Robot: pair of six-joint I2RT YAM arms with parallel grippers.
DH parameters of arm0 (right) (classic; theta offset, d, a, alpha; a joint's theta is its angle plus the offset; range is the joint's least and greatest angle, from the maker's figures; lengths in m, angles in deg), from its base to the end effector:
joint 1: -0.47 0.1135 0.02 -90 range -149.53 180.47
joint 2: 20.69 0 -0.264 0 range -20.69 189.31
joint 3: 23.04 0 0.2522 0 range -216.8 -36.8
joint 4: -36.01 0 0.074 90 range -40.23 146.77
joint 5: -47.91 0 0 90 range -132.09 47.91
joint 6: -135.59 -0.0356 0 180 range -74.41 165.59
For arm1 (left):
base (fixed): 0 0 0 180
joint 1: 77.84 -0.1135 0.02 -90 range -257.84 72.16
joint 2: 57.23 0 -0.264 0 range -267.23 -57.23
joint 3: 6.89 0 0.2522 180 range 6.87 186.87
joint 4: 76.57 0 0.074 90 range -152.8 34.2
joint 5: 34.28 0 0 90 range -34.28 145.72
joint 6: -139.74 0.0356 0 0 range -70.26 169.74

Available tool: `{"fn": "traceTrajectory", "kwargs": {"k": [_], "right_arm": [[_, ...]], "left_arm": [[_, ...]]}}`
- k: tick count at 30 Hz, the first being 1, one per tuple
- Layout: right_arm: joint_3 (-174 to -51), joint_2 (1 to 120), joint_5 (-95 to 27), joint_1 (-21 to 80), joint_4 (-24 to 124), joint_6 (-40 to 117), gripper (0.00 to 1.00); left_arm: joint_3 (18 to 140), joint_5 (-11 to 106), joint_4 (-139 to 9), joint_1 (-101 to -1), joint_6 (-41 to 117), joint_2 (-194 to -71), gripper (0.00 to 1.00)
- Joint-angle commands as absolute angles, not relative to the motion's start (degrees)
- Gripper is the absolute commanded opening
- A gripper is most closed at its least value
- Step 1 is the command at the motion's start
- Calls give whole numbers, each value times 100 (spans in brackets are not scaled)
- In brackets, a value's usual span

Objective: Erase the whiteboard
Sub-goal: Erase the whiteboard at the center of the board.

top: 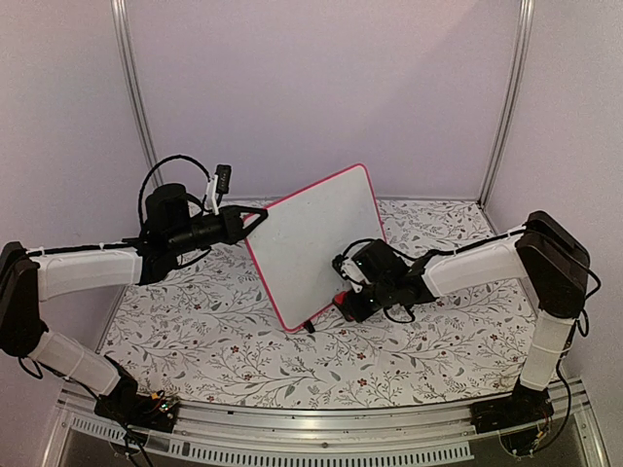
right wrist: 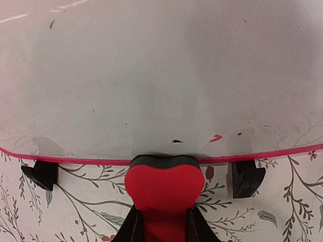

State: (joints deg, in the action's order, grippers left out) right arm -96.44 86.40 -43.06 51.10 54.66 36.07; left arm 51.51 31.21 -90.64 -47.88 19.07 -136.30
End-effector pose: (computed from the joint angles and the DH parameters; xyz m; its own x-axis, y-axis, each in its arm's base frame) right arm 0.2379 0.2890 0.1392 -0.6220 -0.4973 -0.6048 -0.6728 0.7346 0.0878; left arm 0.2626 -0.1684 0.2715 -0.4996 -0.2478 -0.8301 0.6471 0.5303 -0.5477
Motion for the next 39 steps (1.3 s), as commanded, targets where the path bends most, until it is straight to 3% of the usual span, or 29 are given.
{"fn": "traceTrajectory", "kwargs": {"k": [1,9,21,39], "right_arm": [[-9580,8337,-4695,5147,5514,3529,22],[-9841,7562,-5035,4875,5678,3434,23],[-10050,8588,-4670,4811,5769,3095,22],[-9977,8890,-4021,5145,5835,3490,22]], "left_arm": [[5326,2890,-9288,-4681,1814,-13501,0],[5312,2884,-9303,-4678,1814,-13482,0],[5317,2918,-9290,-4677,1820,-13451,0],[5315,2889,-9319,-4681,1800,-13504,0]]}}
